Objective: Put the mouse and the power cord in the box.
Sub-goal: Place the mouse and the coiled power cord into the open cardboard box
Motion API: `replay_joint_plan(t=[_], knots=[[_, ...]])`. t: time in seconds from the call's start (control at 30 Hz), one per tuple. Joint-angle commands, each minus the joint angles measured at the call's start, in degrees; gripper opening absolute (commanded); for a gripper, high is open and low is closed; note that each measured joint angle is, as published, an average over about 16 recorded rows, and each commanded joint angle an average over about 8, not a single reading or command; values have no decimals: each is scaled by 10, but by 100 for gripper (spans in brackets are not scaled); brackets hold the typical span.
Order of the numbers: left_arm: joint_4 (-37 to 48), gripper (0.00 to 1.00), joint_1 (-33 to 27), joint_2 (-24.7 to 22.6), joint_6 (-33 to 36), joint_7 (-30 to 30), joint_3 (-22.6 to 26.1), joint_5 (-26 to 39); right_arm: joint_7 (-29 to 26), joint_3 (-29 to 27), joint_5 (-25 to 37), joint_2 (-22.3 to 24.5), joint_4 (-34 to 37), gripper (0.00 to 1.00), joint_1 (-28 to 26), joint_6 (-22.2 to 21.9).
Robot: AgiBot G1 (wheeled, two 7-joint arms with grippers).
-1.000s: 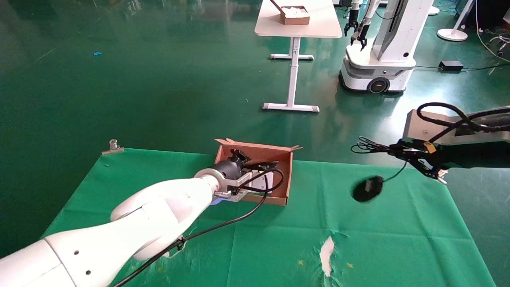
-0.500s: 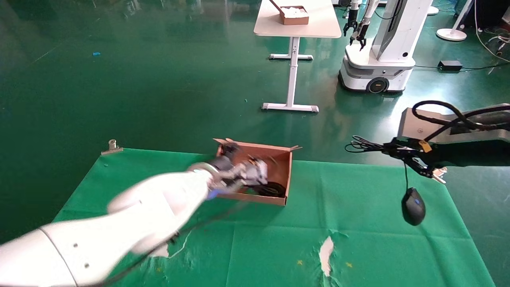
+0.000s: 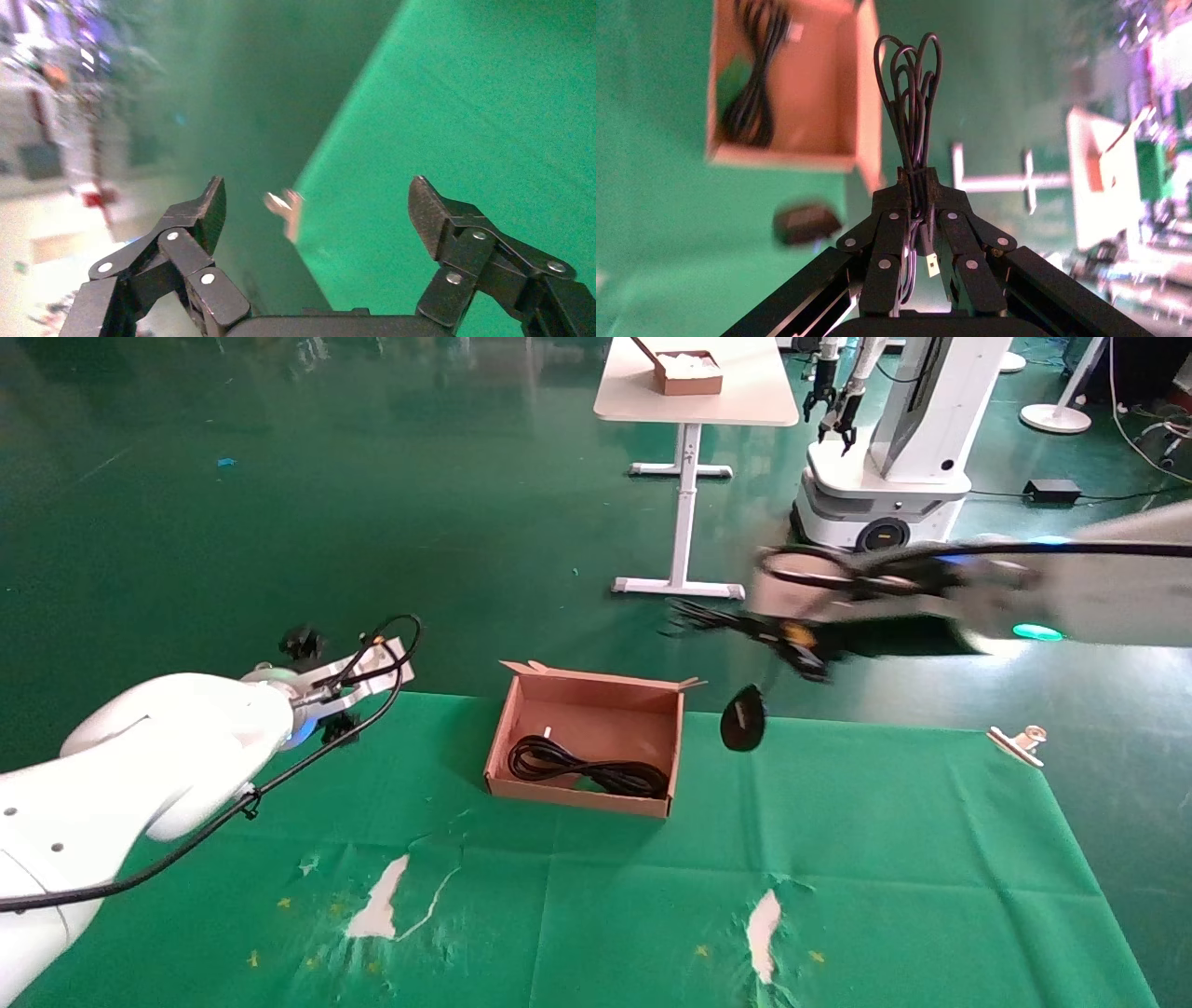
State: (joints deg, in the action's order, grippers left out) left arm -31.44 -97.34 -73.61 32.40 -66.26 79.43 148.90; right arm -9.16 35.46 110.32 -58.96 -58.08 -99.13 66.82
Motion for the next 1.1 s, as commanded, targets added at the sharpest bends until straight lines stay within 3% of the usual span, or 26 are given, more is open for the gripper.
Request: replay_joint_plan(t=[0.03, 0.4, 0.57, 0.73, 0.77, 1.0, 1.03, 1.1], knots=[[1, 100, -5, 7, 18, 2, -5, -18, 27, 4, 0, -34, 32, 0, -4, -26], [-9, 100, -8, 13, 26, 14, -6, -31, 151, 30, -15, -171, 184, 0, -19, -94], [-9, 100, -9, 13, 26, 14, -6, -32, 200, 70, -40, -194, 226, 0, -7, -138], [-9, 100, -9, 13, 26, 15, -6, -32, 195, 127, -72, -197, 264, 1, 1, -183], [-9, 100, -9, 13, 26, 15, -6, -32, 188, 138, -77, -197, 272, 7, 1, -193], [-9, 100, -9, 14, 27, 15, -6, -33, 152, 188, -90, -202, 310, 94, 0, -237], [-8, 100, -9, 14, 27, 15, -6, -33, 151, 191, -91, -203, 312, 100, 0, -239], [-8, 100, -9, 14, 27, 15, -6, -33, 147, 196, -93, -204, 316, 100, 0, -244]])
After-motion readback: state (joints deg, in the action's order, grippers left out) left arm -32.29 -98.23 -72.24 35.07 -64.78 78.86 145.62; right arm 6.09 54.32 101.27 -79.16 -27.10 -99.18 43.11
